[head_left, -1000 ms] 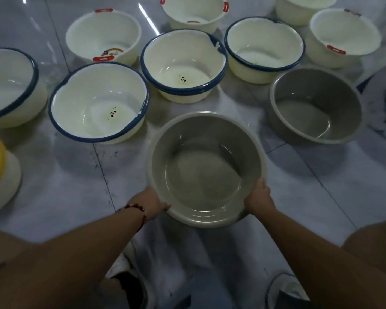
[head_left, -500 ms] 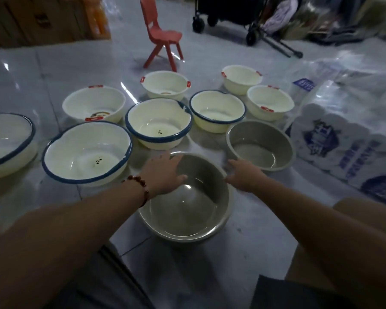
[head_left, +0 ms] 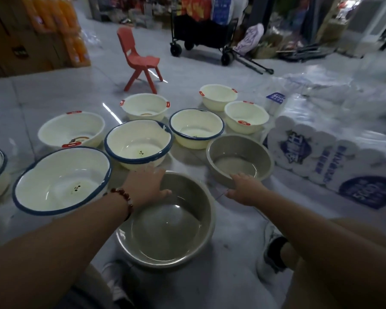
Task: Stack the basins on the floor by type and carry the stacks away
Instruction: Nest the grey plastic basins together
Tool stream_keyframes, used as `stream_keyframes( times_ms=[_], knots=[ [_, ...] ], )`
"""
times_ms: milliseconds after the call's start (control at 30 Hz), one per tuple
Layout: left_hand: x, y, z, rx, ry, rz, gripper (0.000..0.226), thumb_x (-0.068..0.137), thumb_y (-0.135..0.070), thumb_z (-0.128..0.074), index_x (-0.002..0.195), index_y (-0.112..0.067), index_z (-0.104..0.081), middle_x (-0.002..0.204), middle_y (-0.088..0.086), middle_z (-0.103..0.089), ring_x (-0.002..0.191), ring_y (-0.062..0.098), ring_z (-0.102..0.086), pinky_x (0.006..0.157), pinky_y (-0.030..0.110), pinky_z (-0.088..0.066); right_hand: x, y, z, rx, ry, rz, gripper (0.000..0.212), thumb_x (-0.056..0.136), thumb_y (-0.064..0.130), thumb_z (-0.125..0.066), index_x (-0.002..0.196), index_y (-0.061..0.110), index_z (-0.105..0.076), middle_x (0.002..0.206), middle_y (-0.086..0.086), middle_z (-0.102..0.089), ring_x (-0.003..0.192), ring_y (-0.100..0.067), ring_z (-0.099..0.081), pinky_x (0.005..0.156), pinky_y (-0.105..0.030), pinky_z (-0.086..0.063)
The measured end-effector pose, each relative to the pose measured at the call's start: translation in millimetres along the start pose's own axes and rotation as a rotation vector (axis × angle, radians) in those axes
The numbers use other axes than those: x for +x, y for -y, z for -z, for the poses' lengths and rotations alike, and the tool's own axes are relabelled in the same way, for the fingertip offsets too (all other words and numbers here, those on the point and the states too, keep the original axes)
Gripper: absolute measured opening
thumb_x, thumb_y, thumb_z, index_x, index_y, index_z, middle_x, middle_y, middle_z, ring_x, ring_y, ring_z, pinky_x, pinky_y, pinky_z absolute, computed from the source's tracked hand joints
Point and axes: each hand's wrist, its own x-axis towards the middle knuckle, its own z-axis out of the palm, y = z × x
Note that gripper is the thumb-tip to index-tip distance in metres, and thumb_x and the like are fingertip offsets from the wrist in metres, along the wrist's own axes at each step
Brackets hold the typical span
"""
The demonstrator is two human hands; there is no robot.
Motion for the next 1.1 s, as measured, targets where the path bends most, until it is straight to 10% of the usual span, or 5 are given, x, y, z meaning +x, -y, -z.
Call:
stream_keyframes(
  times_ms=[867,1100],
  knots=[
    [241,-111,-82,-0.154,0.341,-0.186,0.059,0.095,-0.054,-0.049,0.144,-0.023,-0.040,0.141,0.006,-0.046,0.128,0.029,-0.046,0.102,0.043,-0.041,268,-77,-133,0.284,0.171,-0.486,0.067,0.084,0.047,-0.060,0.141,0.015,-0.043,0.145,-0.010,-0.040,0.132,-0.039,-0.038,0.108,-0.046,-0.034],
    [242,-106,-85,-0.195,0.395,-0.181,0.057,0.095,-0.051,-0.050,0.144,-0.023,-0.041,0.144,0.006,-0.046,0.130,0.029,-0.045,0.103,0.041,-0.040,260,-82,-137,0.361,0.037,-0.556,0.039,0.081,0.040,-0.053,0.108,0.016,-0.066,0.114,-0.008,-0.063,0.114,-0.036,-0.054,0.094,-0.037,-0.042]
  ],
)
